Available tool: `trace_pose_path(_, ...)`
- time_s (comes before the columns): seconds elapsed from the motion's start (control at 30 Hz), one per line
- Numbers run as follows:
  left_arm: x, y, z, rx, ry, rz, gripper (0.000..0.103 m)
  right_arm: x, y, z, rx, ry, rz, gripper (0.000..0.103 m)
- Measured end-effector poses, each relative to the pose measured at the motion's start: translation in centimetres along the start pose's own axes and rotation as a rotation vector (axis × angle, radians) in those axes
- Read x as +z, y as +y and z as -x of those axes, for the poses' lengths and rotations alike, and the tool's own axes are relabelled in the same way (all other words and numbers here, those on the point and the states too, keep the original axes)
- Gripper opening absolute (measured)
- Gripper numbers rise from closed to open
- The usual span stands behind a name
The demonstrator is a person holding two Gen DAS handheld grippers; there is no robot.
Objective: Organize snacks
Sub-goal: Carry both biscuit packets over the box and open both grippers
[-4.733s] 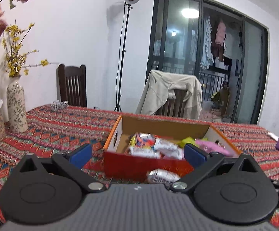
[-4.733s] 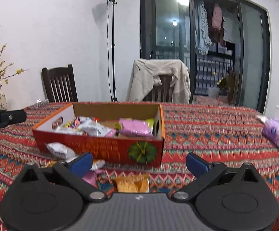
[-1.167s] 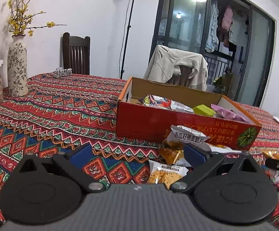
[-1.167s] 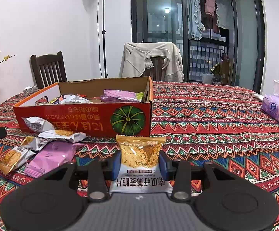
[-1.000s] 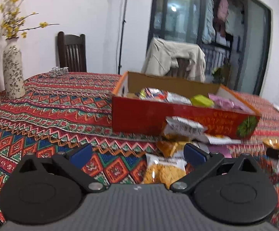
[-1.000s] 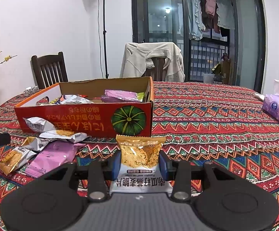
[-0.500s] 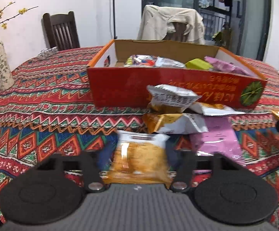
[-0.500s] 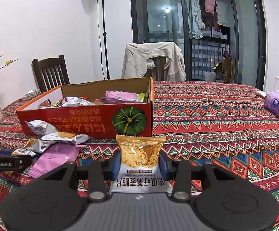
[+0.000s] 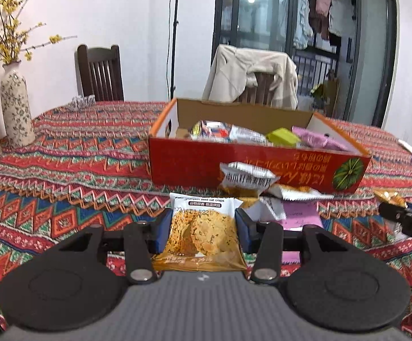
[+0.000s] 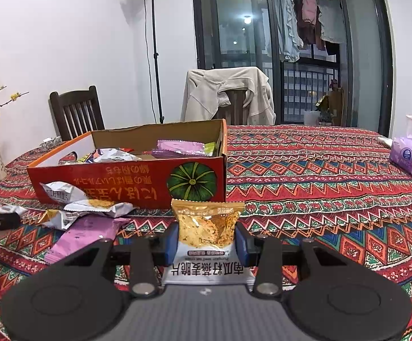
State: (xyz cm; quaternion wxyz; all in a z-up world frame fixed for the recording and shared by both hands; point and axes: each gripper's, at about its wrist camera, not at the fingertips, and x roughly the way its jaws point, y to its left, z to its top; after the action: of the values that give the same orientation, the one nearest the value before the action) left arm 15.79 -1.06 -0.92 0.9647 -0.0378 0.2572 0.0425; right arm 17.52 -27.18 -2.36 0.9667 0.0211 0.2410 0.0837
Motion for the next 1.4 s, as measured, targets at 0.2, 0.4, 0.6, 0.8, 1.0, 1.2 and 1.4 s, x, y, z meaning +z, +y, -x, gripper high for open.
trace_pose_path(0.2, 1.9, -0.2, 1.1, -0.012, -0.081, -0.024, 0.047, 0.9, 0.4, 1.5, 0.049, -0.051, 0.0, 0.04)
trace_pose_path(0.4, 5.5, -0.7, 0.4, -0.023, -0.137, -0.04, 0.047, 4.6, 2.0, 1.4, 0.051, -0.125, 0.04, 0.04)
trace_pose_path(0.6, 8.3, -1.4, -1.6, -0.036, -0.159, -0.031, 0.047, 7.7, 3.6, -1.6, 0.059, -0.128, 0.061, 0.04)
trace_pose_path(0.8, 11.1, -1.8, -4.6, -0.026, -0.17, 0.003, 0.047, 10.6, 4.8, -4.8, 0.054, -0.136, 0.056, 0.04)
trace_pose_path(1.0, 12.8, -1.8, -8.8, 0.002, -0.19, 0.079, 0.047, 12.2, 5.1, -8.6, 0.022, -0.16, 0.016, 0.04)
trace_pose_path(1.2, 11.0, -2.5, -11.2, 0.044, -0.208, 0.014, 0.047, 10.0, 5.1, -10.4, -0.016, -0.192, 0.106, 0.04)
trace_pose_path(1.4, 10.0, -2.0, -11.6, 0.01, -0.202, 0.026, 0.051, 9.5, 5.3, -11.3, 0.014, -0.144, 0.108, 0.041)
